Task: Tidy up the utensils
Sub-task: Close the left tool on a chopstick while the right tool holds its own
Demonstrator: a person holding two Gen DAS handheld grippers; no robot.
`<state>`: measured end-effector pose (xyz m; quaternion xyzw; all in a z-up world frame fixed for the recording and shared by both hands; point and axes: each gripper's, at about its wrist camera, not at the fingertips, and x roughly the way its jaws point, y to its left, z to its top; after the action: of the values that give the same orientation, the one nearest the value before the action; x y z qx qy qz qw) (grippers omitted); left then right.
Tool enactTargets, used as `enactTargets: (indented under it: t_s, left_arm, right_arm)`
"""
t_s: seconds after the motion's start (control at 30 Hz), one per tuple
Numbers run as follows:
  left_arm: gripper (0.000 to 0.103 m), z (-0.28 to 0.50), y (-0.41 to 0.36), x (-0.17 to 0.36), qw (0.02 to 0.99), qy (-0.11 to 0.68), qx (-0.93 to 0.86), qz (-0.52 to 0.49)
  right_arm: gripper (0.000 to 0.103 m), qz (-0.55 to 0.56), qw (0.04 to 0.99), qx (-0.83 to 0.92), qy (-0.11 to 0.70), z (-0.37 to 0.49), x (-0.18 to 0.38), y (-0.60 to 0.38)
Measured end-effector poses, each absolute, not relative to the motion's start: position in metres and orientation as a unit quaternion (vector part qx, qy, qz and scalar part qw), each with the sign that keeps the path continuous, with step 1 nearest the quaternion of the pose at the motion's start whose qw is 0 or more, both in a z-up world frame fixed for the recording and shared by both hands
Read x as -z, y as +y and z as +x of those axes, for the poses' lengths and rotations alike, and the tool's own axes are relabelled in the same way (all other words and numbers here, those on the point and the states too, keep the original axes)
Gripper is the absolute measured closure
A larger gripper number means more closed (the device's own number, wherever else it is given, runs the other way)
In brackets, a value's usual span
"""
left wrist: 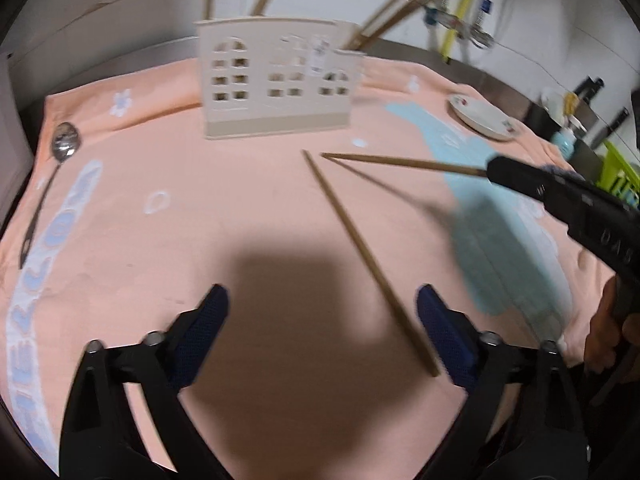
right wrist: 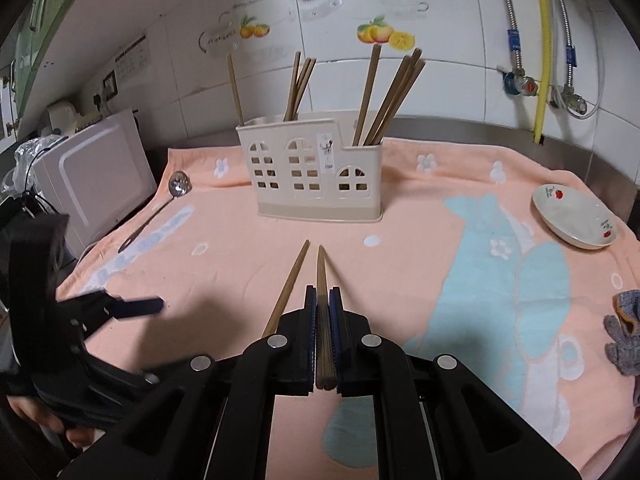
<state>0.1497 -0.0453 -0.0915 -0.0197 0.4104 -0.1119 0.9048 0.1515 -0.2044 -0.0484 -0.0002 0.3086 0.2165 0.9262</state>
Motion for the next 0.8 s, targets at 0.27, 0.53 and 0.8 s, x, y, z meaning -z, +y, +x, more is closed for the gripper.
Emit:
enactTargets:
  t_s: [0.27,0.53,0.8]
  left_arm:
    - [0.062,0.153,-0.075,0.105,0.891,0.429,0.146,-0.029]
    - [0.082,0.165,-0.085,0.116,0.88,0.451,0.144,-0.034]
    - [0.089,0.171,-0.088,0.116,0.878,0.461,0.127,-0.025]
  right_arm:
    - [0.097,0.01,0.925,-0.219,0.311,0.151,0.053,-0.216]
    - [0.097,0.016,0.924,-0.223,0.311,0.151,0.054,-0.22]
    - [0.097,0.015,0.924,-0.223,0.309,0.152,0.055,-0.219]
